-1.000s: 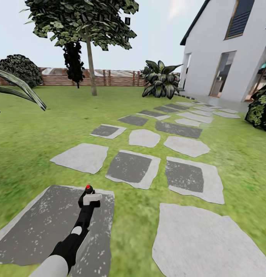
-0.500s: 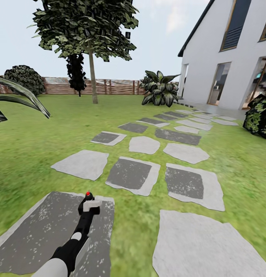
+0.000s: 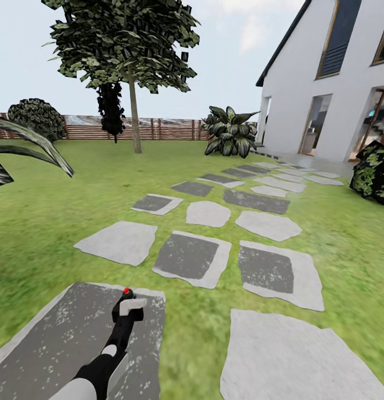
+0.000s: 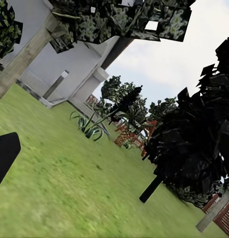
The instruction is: In the garden, pick up the pesticide atomizer on the floor and spray pesticide onto both trees until each tree trunk is fully covered.
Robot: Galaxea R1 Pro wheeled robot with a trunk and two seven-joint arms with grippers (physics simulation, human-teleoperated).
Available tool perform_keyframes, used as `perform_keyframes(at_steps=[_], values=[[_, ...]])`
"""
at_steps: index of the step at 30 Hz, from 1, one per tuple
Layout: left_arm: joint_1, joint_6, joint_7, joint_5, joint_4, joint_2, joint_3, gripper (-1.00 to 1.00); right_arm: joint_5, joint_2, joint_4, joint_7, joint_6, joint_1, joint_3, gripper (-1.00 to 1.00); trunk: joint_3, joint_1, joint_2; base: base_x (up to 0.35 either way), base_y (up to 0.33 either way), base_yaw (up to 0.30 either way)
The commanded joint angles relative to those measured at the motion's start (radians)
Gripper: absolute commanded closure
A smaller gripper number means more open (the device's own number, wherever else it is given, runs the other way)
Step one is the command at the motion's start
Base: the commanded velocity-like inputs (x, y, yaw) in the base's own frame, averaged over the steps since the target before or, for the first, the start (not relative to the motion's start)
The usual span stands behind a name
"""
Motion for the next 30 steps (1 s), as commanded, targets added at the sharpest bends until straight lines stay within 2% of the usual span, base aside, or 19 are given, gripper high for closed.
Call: perform_keyframes(at_steps=[1, 10, 18, 21, 22, 23, 26, 27, 28, 30], values=[[-0.001, -0.003, 0.003, -0.009, 0.003, -0.001, 0.007, 1.0, 0.01, 0.001, 0.002, -0.001, -0.002, -0.001, -0.006, -1.0, 0.002, -0.004, 0.007, 0.0, 0.0, 0.0], [-0.001, -0.005, 0.002, -0.006, 0.047, -0.001, 0.012, 1.0, 0.01, 0.001, 0.002, -0.001, -0.002, -0.001, -0.006, -1.0, 0.031, -0.039, 0.07, 0.0, 0.0, 0.0], [-0.001, -0.005, 0.0, 0.002, 0.022, -0.002, 0.04, 1.0, 0.01, 0.001, 0.002, 0.0, -0.002, -0.001, -0.006, -1.0, 0.056, -0.069, 0.126, 0.0, 0.0, 0.0], [-0.001, -0.005, 0.0, 0.003, 0.01, -0.002, 0.042, 1.0, 0.008, 0.002, 0.002, 0.025, -0.002, -0.001, -0.006, -1.0, 0.065, -0.081, 0.147, 0.0, 0.0, 0.0], [-0.001, -0.005, 0.0, 0.005, -0.005, -0.002, 0.042, 1.0, 0.005, 0.012, 0.0, 0.081, -0.002, -0.001, -0.006, -1.0, 0.068, -0.085, 0.154, 0.0, 0.0, 0.0], [-0.001, -0.005, 0.0, 0.005, -0.009, -0.003, 0.042, 1.0, 0.004, 0.021, -0.003, 0.106, -0.002, -0.002, -0.006, -1.0, 0.071, -0.089, 0.161, 0.0, 0.0, 0.0], [-0.001, -0.005, 0.0, 0.006, -0.02, -0.004, 0.042, 1.0, 0.002, 0.108, -0.046, 0.266, -0.001, -0.005, -0.006, -1.0, 0.081, -0.1, 0.182, 0.0, 0.0, 0.0], [-0.001, -0.005, 0.0, 0.006, -0.021, -0.004, 0.042, 1.0, 0.002, 0.125, -0.052, 0.288, -0.001, -0.005, -0.006, -1.0, 0.084, -0.104, 0.189, 0.0, 0.0, 0.0], [-0.001, -0.005, 0.0, 0.007, -0.022, -0.003, 0.042, 1.0, 0.002, 0.153, -0.062, 0.323, -0.001, -0.005, -0.006, -1.0, 0.087, -0.108, 0.196, 0.0, 0.0, 0.0], [-0.001, -0.005, 0.0, 0.007, -0.023, -0.003, 0.042, 1.0, 0.001, 0.173, -0.069, 0.348, 0.0, -0.006, -0.006, -1.0, 0.093, -0.115, 0.21, 0.0, 0.0, 0.0]])
